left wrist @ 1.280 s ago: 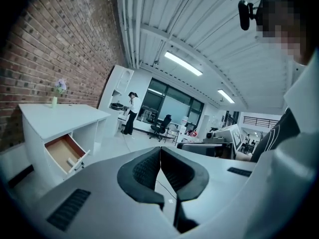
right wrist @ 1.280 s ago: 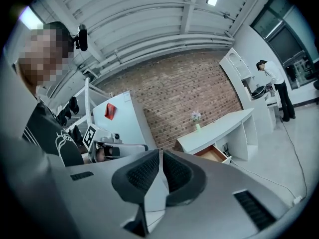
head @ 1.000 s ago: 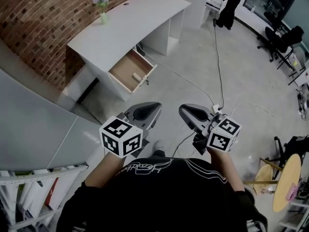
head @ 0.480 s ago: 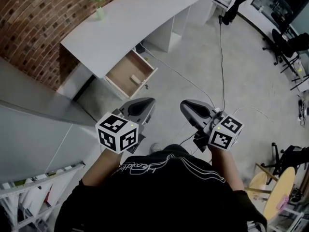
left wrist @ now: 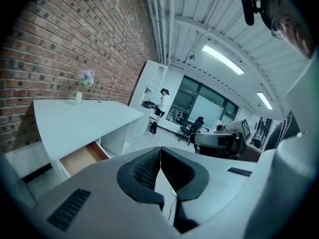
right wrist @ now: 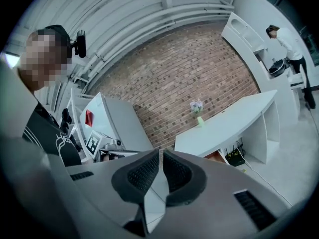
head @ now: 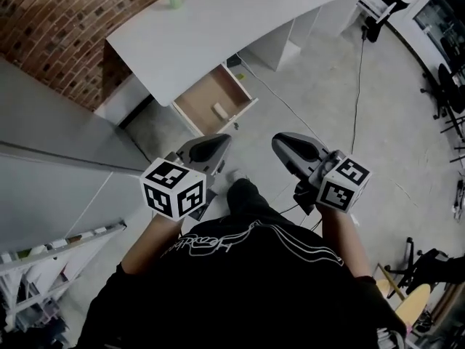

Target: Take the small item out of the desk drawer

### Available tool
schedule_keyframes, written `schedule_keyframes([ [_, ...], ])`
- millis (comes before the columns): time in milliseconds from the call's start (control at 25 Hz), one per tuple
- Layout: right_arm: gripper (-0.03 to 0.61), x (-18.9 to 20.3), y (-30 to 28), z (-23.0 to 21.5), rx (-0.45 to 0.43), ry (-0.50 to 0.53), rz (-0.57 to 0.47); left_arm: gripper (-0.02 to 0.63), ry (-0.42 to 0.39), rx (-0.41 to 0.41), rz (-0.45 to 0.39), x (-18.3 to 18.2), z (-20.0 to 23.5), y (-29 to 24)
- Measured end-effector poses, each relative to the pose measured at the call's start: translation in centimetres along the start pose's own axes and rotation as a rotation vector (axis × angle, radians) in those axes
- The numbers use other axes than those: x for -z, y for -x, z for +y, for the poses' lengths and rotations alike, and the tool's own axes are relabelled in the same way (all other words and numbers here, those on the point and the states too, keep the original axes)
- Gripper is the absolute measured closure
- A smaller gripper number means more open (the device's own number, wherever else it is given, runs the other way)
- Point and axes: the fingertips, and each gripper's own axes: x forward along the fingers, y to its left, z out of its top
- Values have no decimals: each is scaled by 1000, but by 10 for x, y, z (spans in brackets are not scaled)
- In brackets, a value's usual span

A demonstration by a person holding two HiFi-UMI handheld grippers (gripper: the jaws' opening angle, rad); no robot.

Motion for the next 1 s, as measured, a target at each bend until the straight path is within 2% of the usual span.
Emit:
schedule_keyframes([
  [240,523,-22,-63,-67,-72,-24,79,592,72,-88,-8,-21,66,-42],
  [440,523,-23,-115,-132,-81,-19,184,592,137,-167,-11,-29,121,-77],
  [680,523,-6,-178,-199,-107,-15,287,592,185,-242,-2,-22,185,-115],
  [800,522,7,-208,-220,-148,-1,316,592,210,-281,10,-11,210,-128],
  [1000,522,51,-256,-245,-198,11,404,592,270,-331,22,21,244,-133],
])
